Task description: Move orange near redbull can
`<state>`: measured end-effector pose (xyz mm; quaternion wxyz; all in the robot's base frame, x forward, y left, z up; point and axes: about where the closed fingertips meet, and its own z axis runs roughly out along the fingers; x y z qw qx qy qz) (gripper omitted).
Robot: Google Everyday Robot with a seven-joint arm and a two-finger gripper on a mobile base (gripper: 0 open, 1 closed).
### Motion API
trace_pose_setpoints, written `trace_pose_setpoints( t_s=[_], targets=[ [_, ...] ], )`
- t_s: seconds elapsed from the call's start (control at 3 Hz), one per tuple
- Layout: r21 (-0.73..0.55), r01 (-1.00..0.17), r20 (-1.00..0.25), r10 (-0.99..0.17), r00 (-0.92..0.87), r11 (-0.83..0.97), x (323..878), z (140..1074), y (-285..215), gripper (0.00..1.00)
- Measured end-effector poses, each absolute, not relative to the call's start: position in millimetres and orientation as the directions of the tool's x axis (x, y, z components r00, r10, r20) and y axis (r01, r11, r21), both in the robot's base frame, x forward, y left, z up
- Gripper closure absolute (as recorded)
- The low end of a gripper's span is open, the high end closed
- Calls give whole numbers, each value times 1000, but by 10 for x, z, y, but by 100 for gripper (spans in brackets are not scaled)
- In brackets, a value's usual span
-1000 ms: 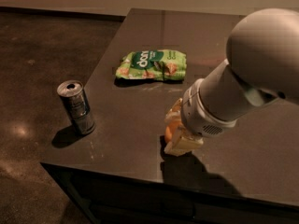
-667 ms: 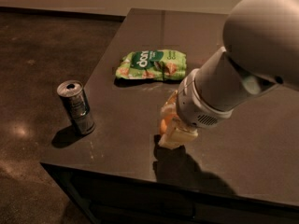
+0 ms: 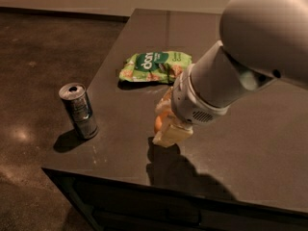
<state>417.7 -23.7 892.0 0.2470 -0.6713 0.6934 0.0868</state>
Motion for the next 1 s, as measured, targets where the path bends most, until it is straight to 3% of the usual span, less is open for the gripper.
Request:
trace_pose_setpoints(
  t_s=[1.0],
  targets=[
    [-165,-985,-540,-840,56,41,4383,8748,593,100]
  ],
)
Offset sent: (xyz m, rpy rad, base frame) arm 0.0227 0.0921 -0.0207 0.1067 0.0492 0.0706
